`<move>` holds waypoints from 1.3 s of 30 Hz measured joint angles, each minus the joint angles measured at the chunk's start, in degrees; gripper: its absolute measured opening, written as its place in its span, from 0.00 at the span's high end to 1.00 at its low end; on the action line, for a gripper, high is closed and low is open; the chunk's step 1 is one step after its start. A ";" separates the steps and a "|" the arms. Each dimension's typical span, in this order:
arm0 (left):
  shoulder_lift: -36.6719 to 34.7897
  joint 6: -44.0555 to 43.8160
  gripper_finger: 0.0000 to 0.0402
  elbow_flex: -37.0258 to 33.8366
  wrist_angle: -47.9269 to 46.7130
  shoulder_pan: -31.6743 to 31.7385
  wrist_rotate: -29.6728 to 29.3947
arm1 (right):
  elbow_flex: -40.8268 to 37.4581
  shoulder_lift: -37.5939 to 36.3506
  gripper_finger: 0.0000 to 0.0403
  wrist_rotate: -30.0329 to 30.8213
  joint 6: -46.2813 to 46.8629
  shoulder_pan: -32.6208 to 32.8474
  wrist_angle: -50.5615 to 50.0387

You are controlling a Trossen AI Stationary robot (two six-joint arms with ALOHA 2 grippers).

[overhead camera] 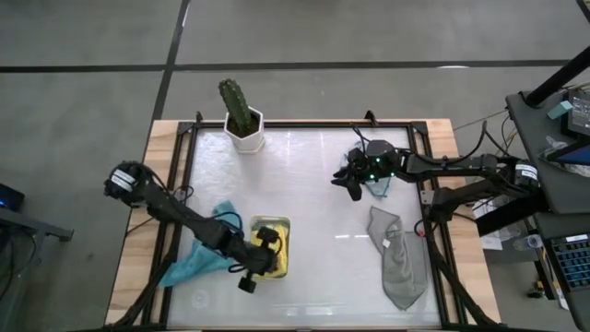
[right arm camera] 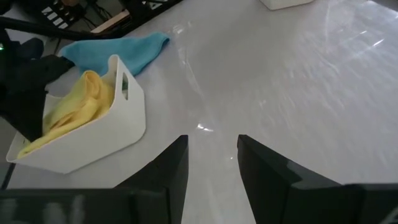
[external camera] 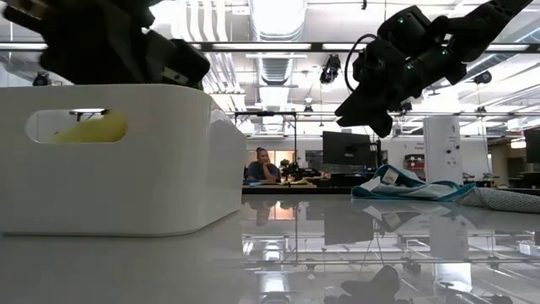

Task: Fold microfiber towels
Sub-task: Put the yellow microfiber towel into the bin

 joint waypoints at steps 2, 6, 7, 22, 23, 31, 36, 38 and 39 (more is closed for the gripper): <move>-0.15 1.40 1.00 0.00 -1.43 0.00 2.33 | 0.00 0.00 0.68 0.00 -0.02 0.51 -0.06; -0.77 2.63 1.00 0.30 -2.45 0.07 0.65 | 0.00 0.00 0.68 -0.01 -0.15 1.45 -0.23; -1.19 3.63 1.00 0.61 -2.26 0.11 0.18 | 0.00 0.00 0.68 -0.02 -0.24 1.57 -0.24; 1.40 8.53 1.00 -1.25 5.85 1.59 -3.05 | 0.00 0.00 0.68 0.00 -1.46 1.80 -0.70; 0.47 8.59 1.00 -1.25 4.43 1.59 -2.96 | 0.00 0.00 0.68 0.00 -1.48 1.80 -0.70; -10.44 8.30 1.00 -0.91 -11.71 2.60 -8.35 | 0.00 0.00 0.68 0.00 -1.49 1.80 -0.87; -11.25 4.92 1.00 -5.00 -11.72 4.60 -8.58 | 0.00 0.00 0.68 0.02 -2.15 1.80 -0.85; -10.01 4.36 1.00 -6.29 -9.52 5.33 -9.90 | 0.00 0.00 0.68 0.01 -2.23 1.80 -0.87; -9.35 4.13 1.00 -6.73 -8.98 5.59 -10.04 | 0.00 0.00 0.68 0.00 -2.23 1.80 -0.89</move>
